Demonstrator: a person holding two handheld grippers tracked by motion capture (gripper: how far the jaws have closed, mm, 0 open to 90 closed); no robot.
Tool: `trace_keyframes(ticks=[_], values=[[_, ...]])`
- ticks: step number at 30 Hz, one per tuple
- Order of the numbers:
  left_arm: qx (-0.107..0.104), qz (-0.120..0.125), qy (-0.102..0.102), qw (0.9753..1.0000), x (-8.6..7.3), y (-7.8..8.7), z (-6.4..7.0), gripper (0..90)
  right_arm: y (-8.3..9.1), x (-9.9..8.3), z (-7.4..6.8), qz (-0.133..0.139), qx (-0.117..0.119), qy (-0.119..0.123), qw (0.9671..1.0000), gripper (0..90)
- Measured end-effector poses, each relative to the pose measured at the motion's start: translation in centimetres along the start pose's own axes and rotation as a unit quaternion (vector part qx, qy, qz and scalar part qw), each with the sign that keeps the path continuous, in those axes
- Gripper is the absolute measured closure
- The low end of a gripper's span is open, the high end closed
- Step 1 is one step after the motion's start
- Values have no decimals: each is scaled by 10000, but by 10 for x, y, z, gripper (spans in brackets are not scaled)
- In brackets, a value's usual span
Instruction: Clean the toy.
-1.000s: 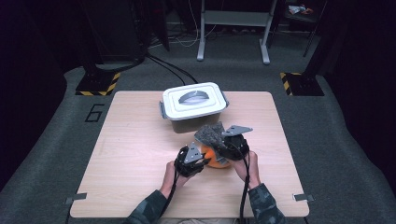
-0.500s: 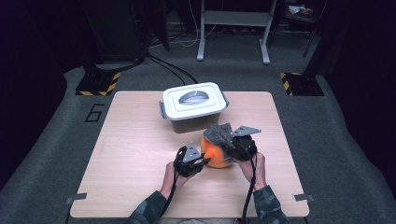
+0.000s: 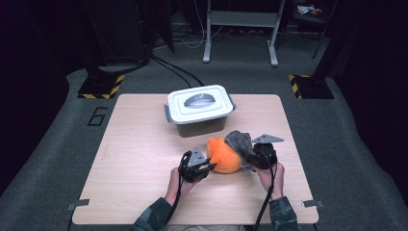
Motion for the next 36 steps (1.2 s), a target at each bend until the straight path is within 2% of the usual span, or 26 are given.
trace_keyframes(ticks=[3,9,10,12,15,17,19,21,24,25,29,33,36], values=[[-1,-26,-18,10000,0,0,1,735,2,-7,6,-72,-88,-20,9999,714],[-5,-60,-35,10000,0,0,0,733,-1,-22,17,-242,-214,-208,9993,714],[27,-6,34,10000,0,-1,0,732,-2,-25,19,-279,-241,-256,9990,714],[6,-31,41,10000,0,0,0,733,-5,-31,22,-327,-218,-276,9988,715],[13,0,73,10000,0,-1,0,733,-11,-39,26,-447,-309,-301,9981,716],[11,-1,62,10000,0,-1,0,733,-16,-47,26,-595,-352,-389,9969,716],[14,-6,53,10000,-1,0,-1,733,-22,-57,28,-758,-395,-332,9958,717],[37,9,68,10000,-1,0,-2,733,-23,-60,29,-680,-335,-437,9962,718],[32,-10,93,10000,0,0,-2,731,-17,-57,30,-677,-429,-431,9958,723],[23,1,97,10000,0,0,-3,731,-13,-54,32,-622,-446,-352,9964,725],[13,9,10,10000,0,0,0,731,7,-34,30,-263,-436,-420,9978,727],[13,7,-29,10000,2,0,0,731,25,-5,16,26,-297,-202,9993,726],[6,19,-41,10000,3,-1,1,731,26,17,-4,159,-90,8,9998,726]])
Point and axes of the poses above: each handheld gripper's, and its own axes: y roughly backward along the jaws, x roughly out of its top, z roughly to its right, the point moved 7 cm from there along -y, roughly forward along the jaws, and after that the axes turned 12 degrees about z, right-handed, at the moved point
